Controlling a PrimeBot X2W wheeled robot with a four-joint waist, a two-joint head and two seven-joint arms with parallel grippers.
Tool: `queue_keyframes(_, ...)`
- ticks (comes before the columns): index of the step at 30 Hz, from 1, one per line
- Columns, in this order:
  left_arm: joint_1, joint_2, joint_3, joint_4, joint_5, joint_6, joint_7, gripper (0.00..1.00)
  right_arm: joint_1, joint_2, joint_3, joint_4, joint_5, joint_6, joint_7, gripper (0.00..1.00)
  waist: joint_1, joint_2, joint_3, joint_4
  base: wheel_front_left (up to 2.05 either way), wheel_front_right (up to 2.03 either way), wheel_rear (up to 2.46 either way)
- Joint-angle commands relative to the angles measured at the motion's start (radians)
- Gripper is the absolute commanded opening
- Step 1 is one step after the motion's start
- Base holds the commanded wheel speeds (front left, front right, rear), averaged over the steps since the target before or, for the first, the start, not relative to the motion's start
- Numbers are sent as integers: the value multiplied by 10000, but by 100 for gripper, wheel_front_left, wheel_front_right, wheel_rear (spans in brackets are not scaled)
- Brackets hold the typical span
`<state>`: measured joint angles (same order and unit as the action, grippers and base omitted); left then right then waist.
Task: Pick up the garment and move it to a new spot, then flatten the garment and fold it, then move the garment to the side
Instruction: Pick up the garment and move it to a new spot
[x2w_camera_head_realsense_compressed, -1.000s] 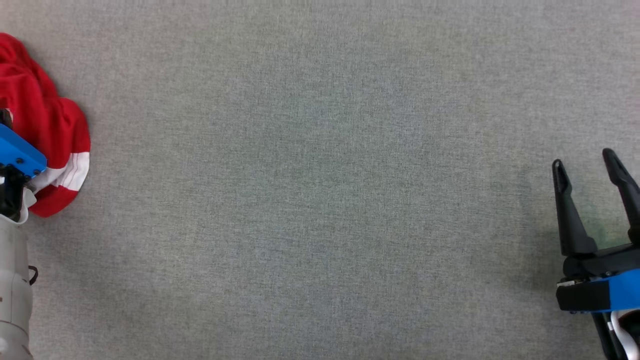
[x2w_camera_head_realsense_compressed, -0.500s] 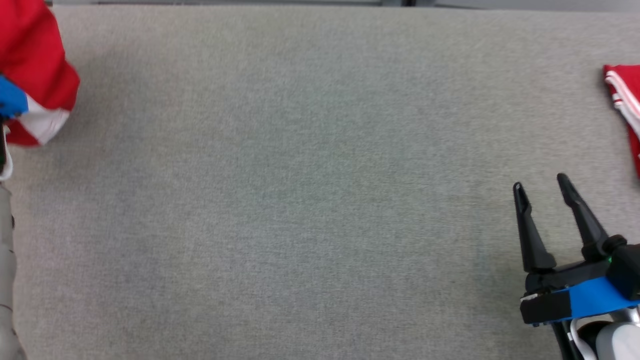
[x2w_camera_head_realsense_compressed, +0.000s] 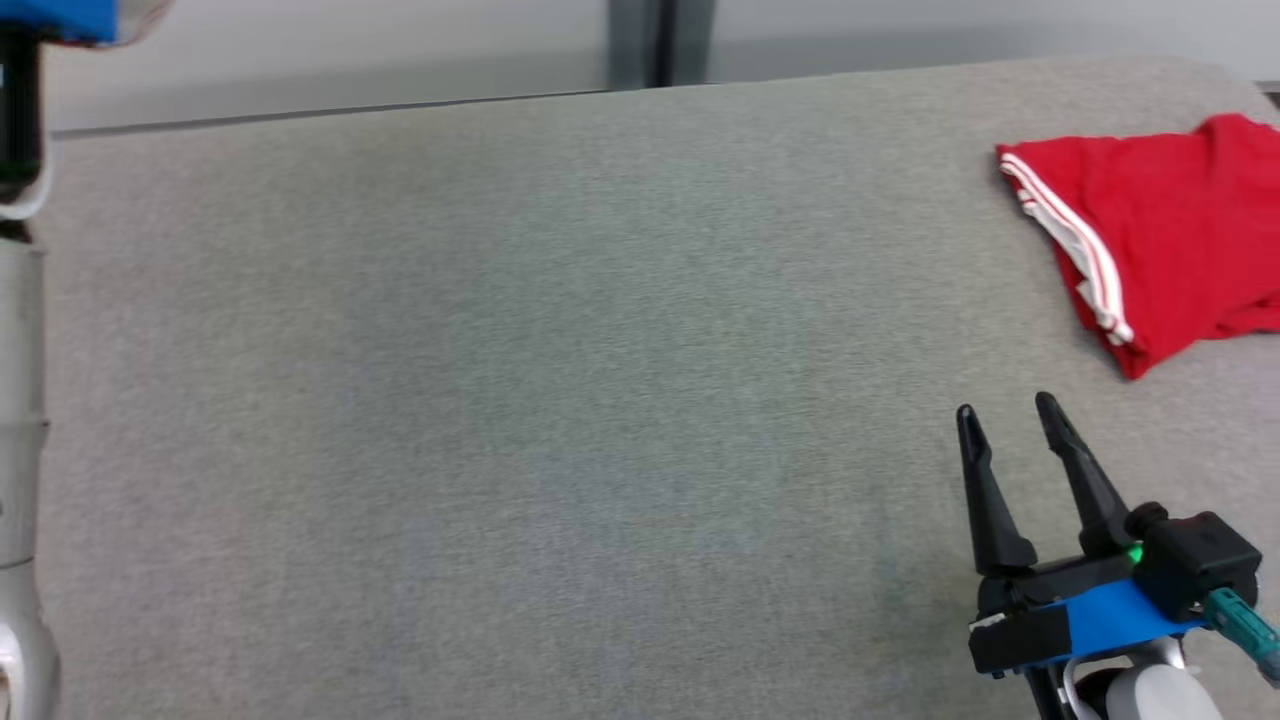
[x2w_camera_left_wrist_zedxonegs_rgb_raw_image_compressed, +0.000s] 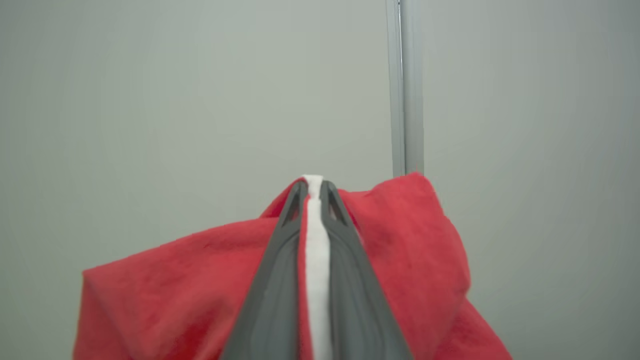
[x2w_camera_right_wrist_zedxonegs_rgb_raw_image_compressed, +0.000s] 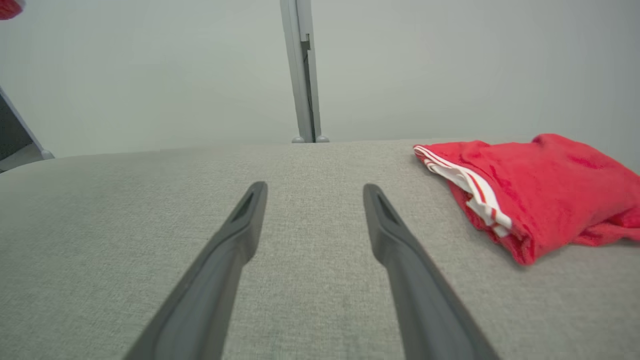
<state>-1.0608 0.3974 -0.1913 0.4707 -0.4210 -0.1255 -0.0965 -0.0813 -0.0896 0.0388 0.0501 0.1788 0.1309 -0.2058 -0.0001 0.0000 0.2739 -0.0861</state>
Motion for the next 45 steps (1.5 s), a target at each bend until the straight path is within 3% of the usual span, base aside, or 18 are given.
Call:
queue_keyframes(1,-140,-47,-157,-318,72,-21,162,0,-144,87,45,119,112,-1,-116,100,1,0,-191,-371,0,0,0)
queue_keyframes(11,865,-804,-1310,-1708,163,84,804,0,-375,317,280,820,296,-1,-484,100,1,0,-284,-1347,0,0,0)
queue_keyframes(31,4912,-2369,-2858,208,-119,341,-440,1,-535,391,359,1152,412,-1,-599,100,1,0,-174,-1232,0,0,0)
queue_keyframes(32,5028,-2454,-2917,300,-119,335,-560,45,-524,391,360,1156,412,-1,-598,100,1,0,-191,-1193,0,0,0)
queue_keyframes(33,5100,-2532,-2958,382,-129,334,-661,100,-511,392,373,1160,409,-1,-598,100,1,0,-213,-1151,0,0,0)
queue_keyframes(38,5224,-2640,-3044,503,-3,418,-1163,100,-474,392,350,1216,371,-1,-598,100,1,0,-400,-965,0,0,0)
queue_keyframes(45,5600,-2393,-2392,-281,138,795,-1651,100,-232,393,288,1315,258,-1,-597,100,1,0,-936,-577,0,0,0)
